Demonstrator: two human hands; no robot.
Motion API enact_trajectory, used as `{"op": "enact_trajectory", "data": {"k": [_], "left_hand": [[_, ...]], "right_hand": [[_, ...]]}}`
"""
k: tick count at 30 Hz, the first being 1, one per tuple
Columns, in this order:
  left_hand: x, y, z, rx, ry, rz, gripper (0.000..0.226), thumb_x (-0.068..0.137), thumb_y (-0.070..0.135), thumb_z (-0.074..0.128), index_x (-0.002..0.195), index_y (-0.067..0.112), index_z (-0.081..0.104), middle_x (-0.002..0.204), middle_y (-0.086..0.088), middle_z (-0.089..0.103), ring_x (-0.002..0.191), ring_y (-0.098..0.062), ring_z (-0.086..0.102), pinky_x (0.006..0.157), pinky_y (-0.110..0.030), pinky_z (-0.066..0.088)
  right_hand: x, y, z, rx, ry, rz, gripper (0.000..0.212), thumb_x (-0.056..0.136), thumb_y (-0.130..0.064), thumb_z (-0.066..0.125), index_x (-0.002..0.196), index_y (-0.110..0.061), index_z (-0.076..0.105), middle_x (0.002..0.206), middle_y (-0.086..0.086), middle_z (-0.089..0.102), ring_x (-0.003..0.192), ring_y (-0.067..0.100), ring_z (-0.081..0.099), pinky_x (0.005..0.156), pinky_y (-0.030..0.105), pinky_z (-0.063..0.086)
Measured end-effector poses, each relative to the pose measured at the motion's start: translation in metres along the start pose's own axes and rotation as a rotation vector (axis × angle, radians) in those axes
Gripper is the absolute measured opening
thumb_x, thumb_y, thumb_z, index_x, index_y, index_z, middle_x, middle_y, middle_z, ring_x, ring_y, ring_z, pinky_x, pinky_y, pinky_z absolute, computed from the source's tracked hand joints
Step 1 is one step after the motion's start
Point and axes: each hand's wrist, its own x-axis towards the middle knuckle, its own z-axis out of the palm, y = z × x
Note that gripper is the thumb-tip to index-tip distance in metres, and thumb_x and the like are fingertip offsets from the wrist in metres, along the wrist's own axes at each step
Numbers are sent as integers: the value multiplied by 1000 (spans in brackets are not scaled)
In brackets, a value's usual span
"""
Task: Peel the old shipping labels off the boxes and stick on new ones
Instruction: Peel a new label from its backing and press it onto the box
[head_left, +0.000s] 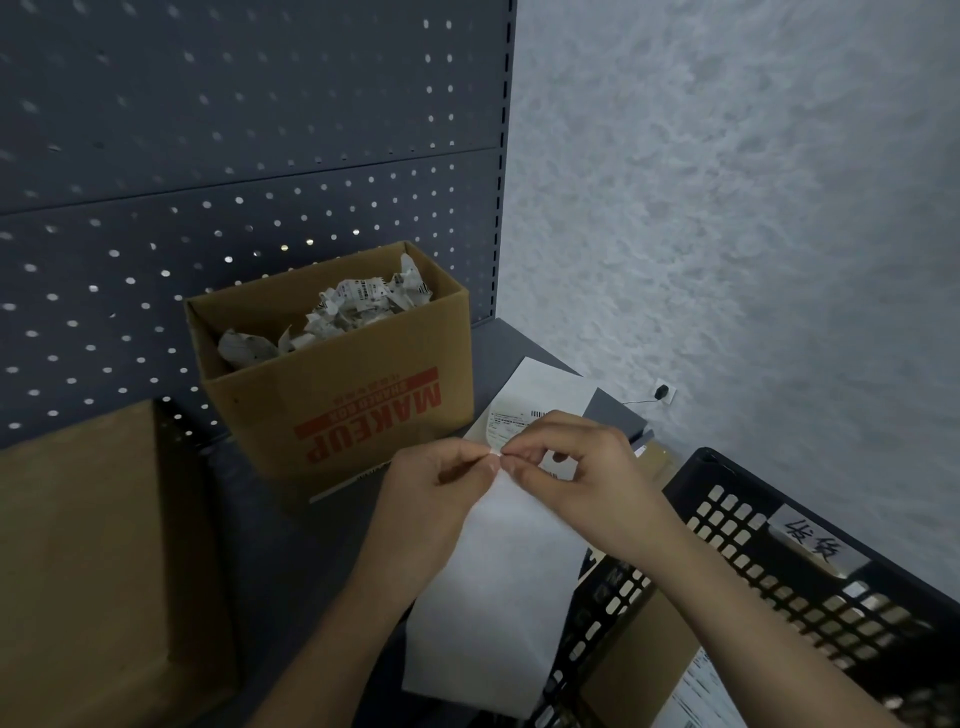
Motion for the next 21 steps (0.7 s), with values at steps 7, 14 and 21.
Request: {"op": "enact_trajectory", "data": {"k": [7, 14, 21], "left_hand": [[-2, -1, 4, -85, 42, -5, 22, 89, 12, 67, 82, 32, 73, 77, 17, 73, 76, 3, 68, 63, -8, 50], [-1, -9, 8, -144, 61, -24, 13, 86, 9, 70, 96, 16, 76, 84, 9, 76, 81, -2, 70, 70, -13, 53], [1, -12, 7, -131, 15, 6, 14, 88, 8, 68, 96, 17, 75, 85, 8, 75, 82, -3, 70, 71, -12, 52]], "right_hand": [[3, 0, 4, -8, 26, 1, 14, 88, -15, 69, 91, -27, 75, 84, -12, 65, 85, 13, 61, 71, 22, 46], [2, 3, 3, 27, 19, 27, 11, 87, -16, 71, 92, -24, 77, 83, -13, 67, 86, 12, 62, 73, 27, 48], [0, 7, 3, 10, 14, 20, 11, 88, -17, 69, 93, -24, 76, 84, -11, 69, 85, 11, 63, 74, 31, 49]]}}
